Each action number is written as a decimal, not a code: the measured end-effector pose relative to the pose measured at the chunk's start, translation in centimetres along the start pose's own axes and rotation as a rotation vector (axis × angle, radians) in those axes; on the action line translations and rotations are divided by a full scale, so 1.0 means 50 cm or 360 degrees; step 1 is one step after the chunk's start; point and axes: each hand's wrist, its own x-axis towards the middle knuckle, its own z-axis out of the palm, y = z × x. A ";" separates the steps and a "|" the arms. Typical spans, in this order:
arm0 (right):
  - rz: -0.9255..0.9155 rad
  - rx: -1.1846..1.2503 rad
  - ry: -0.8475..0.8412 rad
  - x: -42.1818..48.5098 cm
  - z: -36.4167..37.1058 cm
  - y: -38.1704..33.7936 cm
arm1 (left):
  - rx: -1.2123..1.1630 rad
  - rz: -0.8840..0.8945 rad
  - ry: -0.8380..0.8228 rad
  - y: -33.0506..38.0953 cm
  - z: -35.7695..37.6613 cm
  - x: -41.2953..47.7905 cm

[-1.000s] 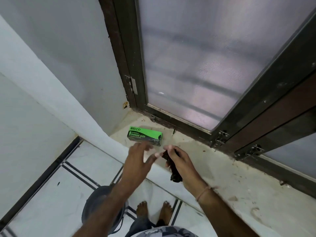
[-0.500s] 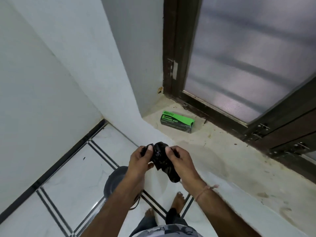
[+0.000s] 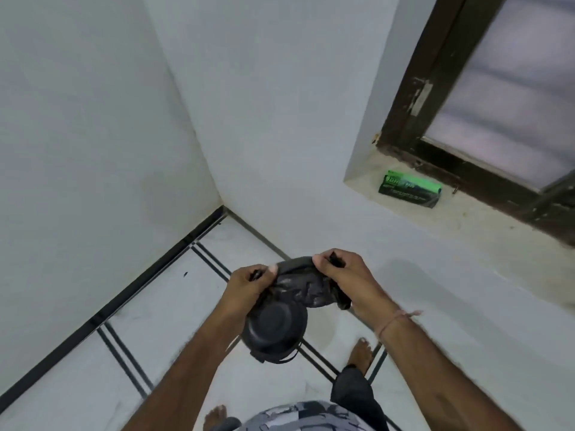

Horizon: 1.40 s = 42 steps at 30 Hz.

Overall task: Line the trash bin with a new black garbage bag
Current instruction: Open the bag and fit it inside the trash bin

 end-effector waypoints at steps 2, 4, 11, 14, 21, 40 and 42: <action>-0.0023 -0.0021 0.0051 -0.038 0.082 0.023 | -0.0127 0.0016 0.0017 -0.031 -0.104 -0.027; -0.0008 0.0040 0.0113 -0.090 0.162 0.045 | -0.0115 0.0014 0.0017 -0.063 -0.213 -0.057; -0.0022 0.0040 0.0376 -0.224 0.361 0.044 | 0.0222 0.0038 0.0130 -0.126 -0.429 -0.168; -0.0104 -0.0024 0.0290 -0.256 0.414 0.022 | 0.0522 0.0205 0.0020 -0.132 -0.444 -0.199; -0.0272 -0.0011 0.0057 -0.291 0.481 -0.025 | 0.0197 0.0366 -0.0559 -0.047 -0.365 -0.269; -0.0146 0.0107 0.0180 -0.323 0.542 -0.023 | -0.0089 0.0327 -0.0395 -0.012 -0.445 -0.277; -0.0127 0.0079 0.0195 -0.309 0.571 -0.036 | -0.0040 0.0291 -0.0414 -0.001 -0.477 -0.264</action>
